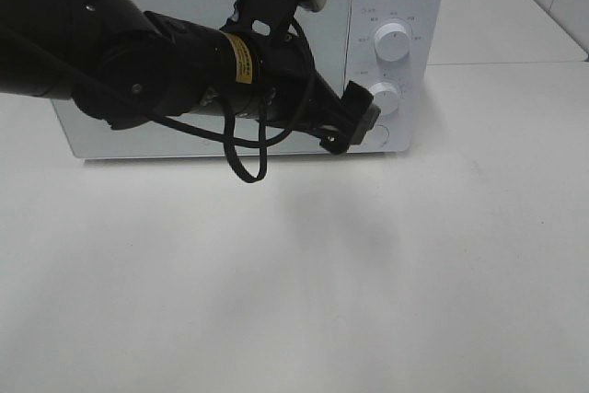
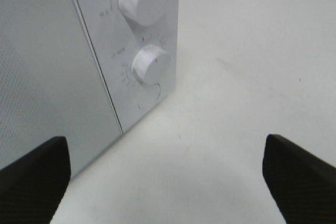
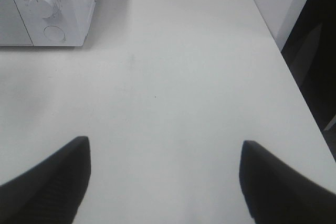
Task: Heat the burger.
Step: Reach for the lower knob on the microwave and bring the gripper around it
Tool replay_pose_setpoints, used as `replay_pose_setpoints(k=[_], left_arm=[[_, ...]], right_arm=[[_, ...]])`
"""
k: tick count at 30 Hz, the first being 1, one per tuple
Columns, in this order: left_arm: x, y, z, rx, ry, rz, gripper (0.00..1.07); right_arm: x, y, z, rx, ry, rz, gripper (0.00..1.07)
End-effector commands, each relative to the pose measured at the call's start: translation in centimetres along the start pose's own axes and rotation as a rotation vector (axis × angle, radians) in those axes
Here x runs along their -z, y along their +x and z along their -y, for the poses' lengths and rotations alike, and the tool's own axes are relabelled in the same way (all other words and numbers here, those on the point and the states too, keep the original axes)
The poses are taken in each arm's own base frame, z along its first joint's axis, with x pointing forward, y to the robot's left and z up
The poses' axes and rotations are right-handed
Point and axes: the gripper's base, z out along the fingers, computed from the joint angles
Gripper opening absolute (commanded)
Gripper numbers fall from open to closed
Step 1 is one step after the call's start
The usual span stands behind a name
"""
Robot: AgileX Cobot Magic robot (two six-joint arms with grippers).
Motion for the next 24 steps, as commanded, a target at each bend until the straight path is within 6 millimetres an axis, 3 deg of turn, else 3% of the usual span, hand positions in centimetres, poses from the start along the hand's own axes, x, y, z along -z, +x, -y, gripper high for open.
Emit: replay_pose_setpoints(k=[1, 5, 14, 24], left_arm=[[1.3, -0.1, 0.7, -0.001, -0.005, -0.072, 0.94], [3.1, -0.3, 1.4, -0.019, -0.018, -0.169, 0.94], [6.8, 0.4, 1.0, 0.058, -0.067, -0.412, 0.93], [9.4, 2.0, 0.3, 0.026, -0.142, -0.686, 0.93]], right_arm=[[0.4, 0.1, 0.0, -0.002, 0.003, 0.030, 0.76], [0.4, 0.1, 0.0, -0.002, 0.003, 0.030, 0.76], [0.4, 0.1, 0.0, -0.002, 0.003, 0.030, 0.75], [0.4, 0.1, 0.0, -0.002, 0.003, 0.030, 0.75]])
